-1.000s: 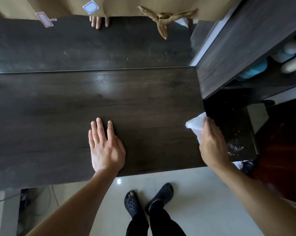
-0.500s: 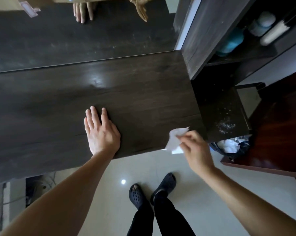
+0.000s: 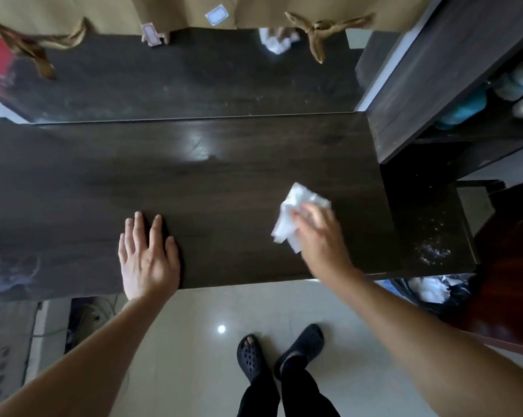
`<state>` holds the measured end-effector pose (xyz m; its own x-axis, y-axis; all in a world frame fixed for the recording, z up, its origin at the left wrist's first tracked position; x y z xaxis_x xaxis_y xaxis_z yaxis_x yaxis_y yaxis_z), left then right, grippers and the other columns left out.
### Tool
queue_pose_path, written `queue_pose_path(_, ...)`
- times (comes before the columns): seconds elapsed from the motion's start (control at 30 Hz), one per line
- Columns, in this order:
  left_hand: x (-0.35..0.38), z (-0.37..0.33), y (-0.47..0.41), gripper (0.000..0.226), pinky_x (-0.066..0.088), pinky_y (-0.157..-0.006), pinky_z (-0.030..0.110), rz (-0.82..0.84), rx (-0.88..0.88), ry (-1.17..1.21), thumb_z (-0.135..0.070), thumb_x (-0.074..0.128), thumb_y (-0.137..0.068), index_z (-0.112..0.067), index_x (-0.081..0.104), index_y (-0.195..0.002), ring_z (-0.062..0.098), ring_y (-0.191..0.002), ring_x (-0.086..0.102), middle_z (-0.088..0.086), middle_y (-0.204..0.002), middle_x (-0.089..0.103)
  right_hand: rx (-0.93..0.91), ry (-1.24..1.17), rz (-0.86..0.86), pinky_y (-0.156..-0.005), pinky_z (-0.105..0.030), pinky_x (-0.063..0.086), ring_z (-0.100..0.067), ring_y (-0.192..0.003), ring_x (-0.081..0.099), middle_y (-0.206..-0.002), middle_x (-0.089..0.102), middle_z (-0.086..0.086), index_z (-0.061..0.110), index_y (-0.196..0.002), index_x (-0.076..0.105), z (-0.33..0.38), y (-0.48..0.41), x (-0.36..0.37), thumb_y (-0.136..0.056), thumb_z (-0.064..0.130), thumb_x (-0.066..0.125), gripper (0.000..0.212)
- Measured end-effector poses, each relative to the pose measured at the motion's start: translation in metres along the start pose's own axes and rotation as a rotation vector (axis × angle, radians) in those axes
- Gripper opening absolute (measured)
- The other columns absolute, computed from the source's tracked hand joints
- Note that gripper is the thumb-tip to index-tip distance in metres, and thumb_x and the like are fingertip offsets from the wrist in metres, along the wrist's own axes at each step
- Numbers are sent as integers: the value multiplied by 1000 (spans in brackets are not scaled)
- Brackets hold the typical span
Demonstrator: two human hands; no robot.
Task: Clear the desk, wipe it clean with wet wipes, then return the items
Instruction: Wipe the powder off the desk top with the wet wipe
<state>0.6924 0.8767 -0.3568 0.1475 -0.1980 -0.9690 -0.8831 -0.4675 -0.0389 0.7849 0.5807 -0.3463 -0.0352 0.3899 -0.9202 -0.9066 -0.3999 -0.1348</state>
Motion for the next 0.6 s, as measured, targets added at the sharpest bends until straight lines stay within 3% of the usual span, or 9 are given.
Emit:
queue_pose_path(0.07,0,0,0,53,17,-116,47,-18,-2,10,-33,30,-94,-10,44,-139,36,-142,20,20,-152,28,158,161,-49,-91,-52,46,-44,-117,47,-132,49,-23,8,-133,49,-57,-33,-10,-89,17,49,45)
queue_pose_path(0.13,1,1,0,51,18,-116,47,-35,-9,18,-31,31,-93,-10,46,-138,36,-142,22,20,-152,29,297,238,-38,-107,-55,31,-47,-130,35,-141,36,-31,-3,-137,39,-91,-69,-9,-96,25,40,50)
queue_pose_path(0.23,2,4,-1,50,19,-116,48,-50,-14,28,-28,32,-93,-9,48,-137,35,-142,23,19,-152,31,418,212,-15,-117,-50,8,-43,-141,13,-150,19,-31,-1,-145,23,-81,-123,14,-98,33,26,58)
queue_pose_path(0.33,2,4,-1,51,20,-116,47,-44,-14,29,-28,31,-92,-9,49,-136,35,-142,23,18,-152,31,138,152,-13,-116,-48,12,-41,-140,18,-150,28,-23,6,-144,33,5,-157,47,-95,34,30,56)
queue_pose_path(0.43,1,3,-2,51,20,-116,48,-41,-7,27,-27,31,-92,-8,49,-136,35,-142,23,18,-152,31,-185,104,89,-116,-45,18,-37,-139,24,-149,35,-15,10,-141,40,79,-146,74,-89,22,53,56)
queue_pose_path(0.53,0,3,-2,51,20,-116,48,-29,-8,28,-27,31,-92,-8,49,-136,35,-142,23,18,-152,31,-226,82,94,-113,-44,26,-33,-138,31,-146,42,-11,11,-137,46,71,-134,63,-85,14,65,55)
queue_pose_path(0.6,-1,3,-3,52,20,-116,48,-24,-2,30,-27,30,-92,-8,49,-136,36,-142,24,19,-151,32,-156,119,37,-111,-45,32,-33,-133,38,-139,49,-13,7,-132,52,38,-122,47,-82,9,69,53)
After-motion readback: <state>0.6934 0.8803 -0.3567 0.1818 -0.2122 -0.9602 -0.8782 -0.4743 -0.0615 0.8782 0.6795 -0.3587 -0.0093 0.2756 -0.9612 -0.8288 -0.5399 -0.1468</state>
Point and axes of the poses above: each hand's wrist, its own y-axis away from the middle knuckle, its own x-axis out of the palm, z = x × y, the point moved 7 cm from there along -y, towards the middle knuckle
